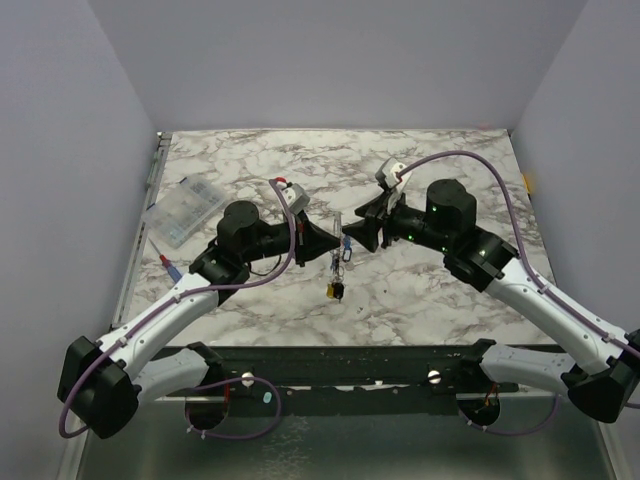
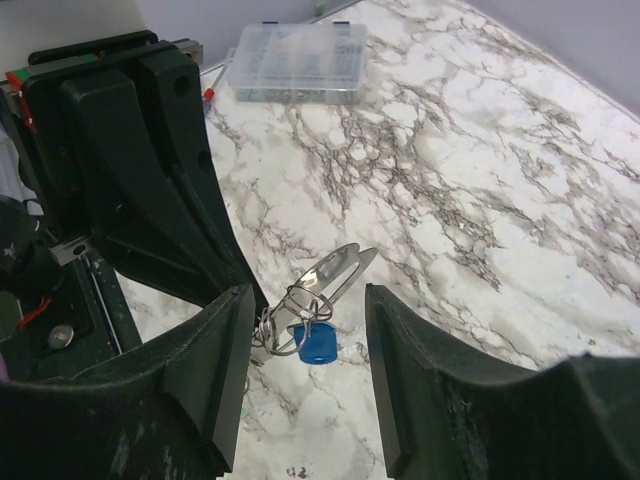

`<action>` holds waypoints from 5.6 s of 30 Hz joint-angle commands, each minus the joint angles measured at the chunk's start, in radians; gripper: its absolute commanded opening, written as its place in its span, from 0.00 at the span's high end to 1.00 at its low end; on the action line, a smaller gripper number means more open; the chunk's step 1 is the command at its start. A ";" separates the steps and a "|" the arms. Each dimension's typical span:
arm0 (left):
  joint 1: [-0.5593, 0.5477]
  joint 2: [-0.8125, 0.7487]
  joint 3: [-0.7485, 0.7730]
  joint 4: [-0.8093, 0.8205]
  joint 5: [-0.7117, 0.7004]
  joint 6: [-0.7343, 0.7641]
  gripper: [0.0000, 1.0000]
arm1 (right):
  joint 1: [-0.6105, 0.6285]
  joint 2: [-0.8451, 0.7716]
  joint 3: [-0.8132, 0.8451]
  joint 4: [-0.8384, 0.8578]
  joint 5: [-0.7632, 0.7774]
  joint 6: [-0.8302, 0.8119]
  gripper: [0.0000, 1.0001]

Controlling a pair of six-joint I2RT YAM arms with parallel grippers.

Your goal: Put the keys on the keyring

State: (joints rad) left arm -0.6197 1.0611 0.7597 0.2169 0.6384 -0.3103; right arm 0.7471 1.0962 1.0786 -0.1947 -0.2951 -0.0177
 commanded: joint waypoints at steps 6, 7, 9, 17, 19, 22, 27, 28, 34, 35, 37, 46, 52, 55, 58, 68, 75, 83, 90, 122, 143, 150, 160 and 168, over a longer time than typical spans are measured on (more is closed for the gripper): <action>-0.005 -0.038 0.049 -0.037 0.016 0.000 1.00 | 0.007 0.004 0.033 -0.056 -0.064 -0.004 0.49; -0.005 -0.039 0.053 -0.037 0.026 -0.002 1.00 | 0.006 0.011 0.036 -0.074 -0.081 -0.014 0.49; -0.005 -0.041 0.062 -0.040 0.033 -0.015 1.00 | 0.007 0.017 0.033 -0.093 -0.105 -0.021 0.49; -0.005 -0.062 0.084 -0.047 0.115 -0.047 1.00 | 0.007 0.038 0.012 -0.057 -0.123 -0.007 0.68; -0.005 -0.077 0.085 -0.047 0.125 -0.058 1.00 | 0.007 0.038 0.012 -0.048 -0.118 -0.009 0.78; -0.005 -0.089 0.090 -0.047 0.154 -0.077 1.00 | 0.007 0.032 0.012 -0.046 -0.111 -0.023 0.89; -0.004 -0.101 0.082 -0.014 0.203 -0.098 1.00 | 0.008 0.025 0.018 -0.052 -0.103 -0.053 0.97; -0.005 -0.111 0.076 -0.012 0.204 -0.074 1.00 | 0.007 0.024 0.024 -0.057 -0.102 -0.056 0.98; -0.007 -0.211 0.014 -0.008 0.145 0.115 1.00 | 0.007 0.007 0.045 -0.088 -0.089 -0.044 0.84; -0.006 -0.223 0.007 -0.007 0.136 0.135 1.00 | 0.007 0.000 0.045 -0.091 -0.085 -0.038 0.80; -0.006 -0.240 -0.006 0.001 0.126 0.174 1.00 | 0.006 -0.023 0.044 -0.089 -0.072 -0.021 0.68; -0.007 -0.302 -0.137 0.263 0.083 0.174 1.00 | 0.008 -0.100 0.031 -0.046 -0.147 0.015 0.57; -0.006 -0.283 -0.142 0.331 0.072 0.129 1.00 | 0.008 -0.104 0.012 -0.029 -0.255 0.056 0.57; -0.006 -0.268 -0.136 0.354 0.065 0.090 1.00 | 0.007 -0.115 -0.021 -0.026 -0.343 0.029 0.55; -0.006 -0.263 -0.144 0.427 0.053 0.023 1.00 | 0.007 -0.118 -0.069 0.001 -0.428 -0.006 0.51; -0.006 -0.278 -0.185 0.630 -0.019 -0.199 1.00 | 0.006 -0.086 -0.075 0.120 -0.577 -0.005 0.37; -0.006 -0.279 -0.196 0.645 -0.020 -0.222 1.00 | 0.006 -0.077 -0.042 0.137 -0.524 -0.030 0.38; -0.006 -0.274 -0.202 0.655 -0.023 -0.233 1.00 | 0.007 -0.039 -0.011 0.186 -0.541 -0.026 0.52; -0.007 -0.270 -0.208 0.662 -0.039 -0.233 1.00 | 0.007 -0.004 0.025 0.186 -0.575 -0.027 0.62; -0.006 -0.265 -0.230 0.690 -0.143 -0.253 1.00 | 0.007 0.061 0.038 0.227 -0.637 -0.006 0.99; -0.006 -0.242 -0.270 0.609 -0.431 -0.331 1.00 | 0.007 0.061 0.107 0.020 -0.565 -0.206 0.99; -0.006 -0.273 -0.245 0.557 -0.336 -0.286 0.41 | 0.006 0.037 0.106 0.025 -0.599 -0.202 0.99; -0.005 -0.362 -0.033 0.048 -0.119 -0.102 0.50 | 0.006 -0.022 0.129 -0.014 -0.717 -0.186 0.99; -0.005 -0.362 0.057 -0.067 0.117 -0.089 0.37 | -0.005 -0.031 0.198 -0.110 -0.868 -0.203 0.99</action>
State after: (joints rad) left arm -0.6285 0.6991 0.7750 0.2878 0.5961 -0.4400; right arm 0.7506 1.0851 1.2163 -0.2520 -1.0351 -0.2115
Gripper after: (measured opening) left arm 0.587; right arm 0.017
